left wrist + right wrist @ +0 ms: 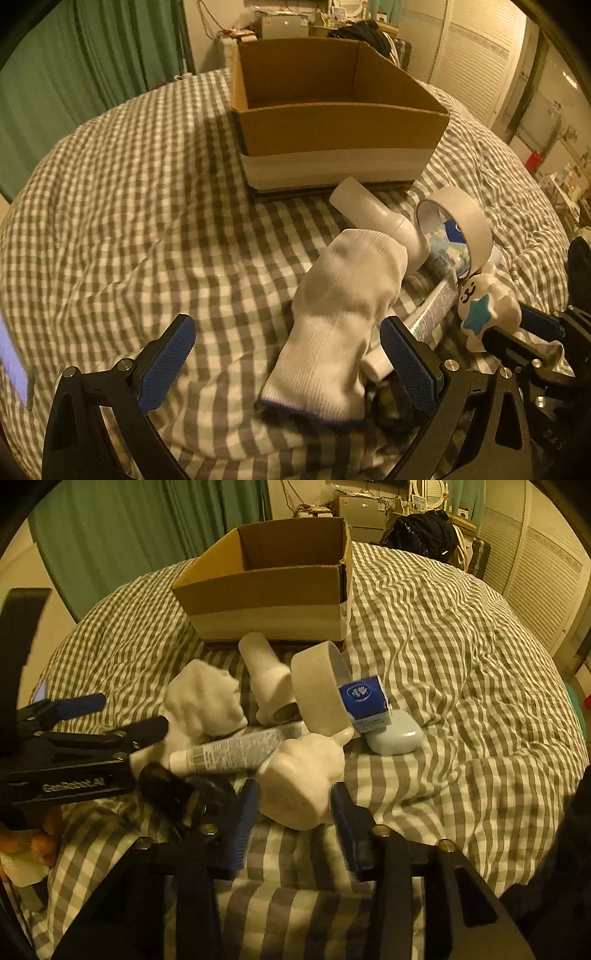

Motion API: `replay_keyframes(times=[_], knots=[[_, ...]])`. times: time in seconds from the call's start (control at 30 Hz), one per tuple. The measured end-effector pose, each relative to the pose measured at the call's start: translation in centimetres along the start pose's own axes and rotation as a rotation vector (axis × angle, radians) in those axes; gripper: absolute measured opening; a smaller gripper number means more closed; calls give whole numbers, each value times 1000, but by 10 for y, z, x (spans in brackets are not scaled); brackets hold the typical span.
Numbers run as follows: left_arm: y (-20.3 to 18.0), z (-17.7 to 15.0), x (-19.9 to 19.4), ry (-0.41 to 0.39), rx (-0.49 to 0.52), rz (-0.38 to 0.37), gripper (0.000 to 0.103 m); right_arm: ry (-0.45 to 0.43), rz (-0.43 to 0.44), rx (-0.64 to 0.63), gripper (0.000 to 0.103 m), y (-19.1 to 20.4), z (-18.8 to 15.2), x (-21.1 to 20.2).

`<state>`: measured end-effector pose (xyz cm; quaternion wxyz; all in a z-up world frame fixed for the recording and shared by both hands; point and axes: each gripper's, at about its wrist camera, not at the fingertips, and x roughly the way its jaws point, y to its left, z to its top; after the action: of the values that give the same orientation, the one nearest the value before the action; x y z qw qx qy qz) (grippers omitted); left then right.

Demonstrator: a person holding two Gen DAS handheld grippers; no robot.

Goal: Organize objects
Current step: 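Grasp the white sock with the left tool while the right tool grasps the white plush toy, then carry the sock and plush toy over the box and release both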

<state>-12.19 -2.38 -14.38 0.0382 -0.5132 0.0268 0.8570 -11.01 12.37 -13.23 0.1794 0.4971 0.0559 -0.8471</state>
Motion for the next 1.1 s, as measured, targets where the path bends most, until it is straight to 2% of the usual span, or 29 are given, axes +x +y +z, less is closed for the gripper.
replay_keyframes(times=[0.1, 0.2, 0.33, 0.47, 0.8, 1.1], knots=[[-5, 3, 16, 35, 14, -24, 99, -2, 11, 13, 40, -4, 3, 3], [-11, 2, 27, 67, 39, -62, 84, 7, 24, 27, 40, -7, 4, 8], [-20, -1, 27, 69, 79, -112, 53, 11, 33, 31, 40, -8, 5, 11], [-26, -1, 19, 61, 116, -105, 43, 4, 10, 39, 40, -8, 4, 12], [-16, -1, -18, 24, 81, -80, 39, -74, -9, 2, 39, 0, 2, -19], [-7, -3, -66, -52, 61, -69, 39, -165, -15, -27, 39, 18, 1, -62]])
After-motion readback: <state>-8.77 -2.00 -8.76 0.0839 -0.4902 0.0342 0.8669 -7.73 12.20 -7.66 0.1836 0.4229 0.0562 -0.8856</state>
